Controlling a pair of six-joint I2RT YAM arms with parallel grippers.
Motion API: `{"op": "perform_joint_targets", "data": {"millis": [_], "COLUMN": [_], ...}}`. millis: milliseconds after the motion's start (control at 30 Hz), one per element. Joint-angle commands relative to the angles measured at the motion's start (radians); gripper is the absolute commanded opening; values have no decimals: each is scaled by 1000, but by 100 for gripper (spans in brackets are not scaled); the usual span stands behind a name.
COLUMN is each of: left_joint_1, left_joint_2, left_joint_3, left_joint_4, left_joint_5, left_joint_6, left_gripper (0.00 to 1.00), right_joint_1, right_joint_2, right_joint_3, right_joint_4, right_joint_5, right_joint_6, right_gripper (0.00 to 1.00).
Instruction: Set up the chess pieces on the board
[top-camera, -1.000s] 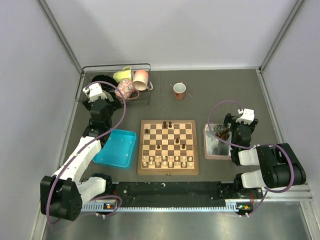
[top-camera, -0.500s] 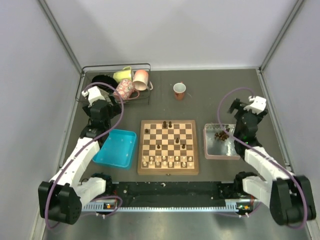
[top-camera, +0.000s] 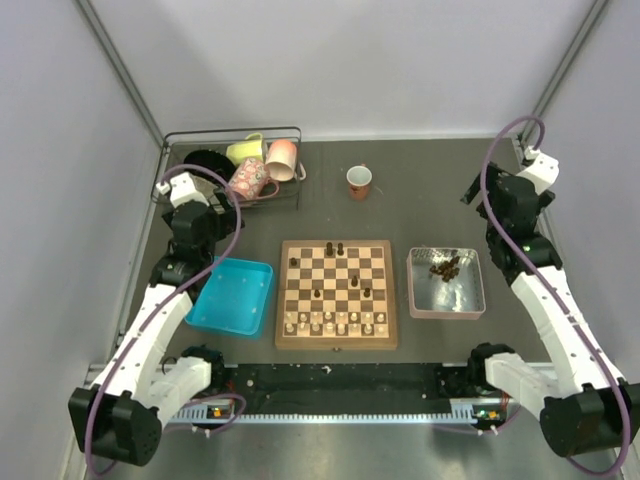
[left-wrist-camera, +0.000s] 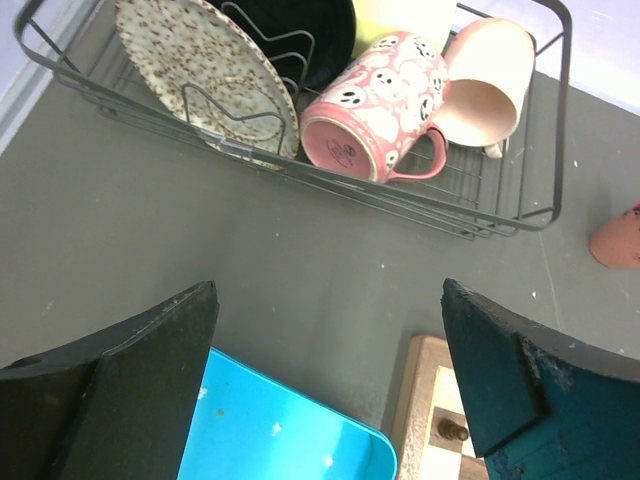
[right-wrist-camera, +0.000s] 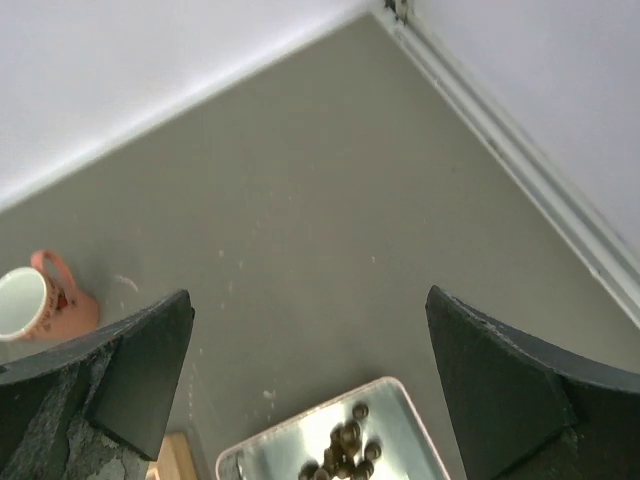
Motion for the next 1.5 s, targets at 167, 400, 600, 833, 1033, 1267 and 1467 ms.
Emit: {"op": "perform_joint_targets", "data": {"millis": [167,400,600,833,1033,1267,1467], "left_joint_1": [-145,-354,-377,-379,-380,-380,-379], "left_joint_2": [26,53,40,-1,2,-4,-12], "left_joint_3": [47,35,-16,-64,-83,-107,-117], "left_joint_4": [-37,-31,-14,-2,6,21,27], "left_joint_5": [-43,-111,-31,-7,13,29,24], "left_joint_6": [7,31,36,47,44,41,47], "left_gripper": [94,94,94,94,94,93,93], "right_joint_1": [9,12,139,439,553,636,662], "right_joint_2": [-24,16,54,147,244,344,401], "right_joint_3": [45,35,35,23,-11,-32,-31], "right_joint_4": [-248,-250,-284,-301,-253,-216,-210], "right_joint_5": [-205,-439,-498,-404,-394,-394,-397], "right_joint_6": [62,1,-7,77,135,174,186], "right_gripper": [93,84,75,67,59,57,53]}}
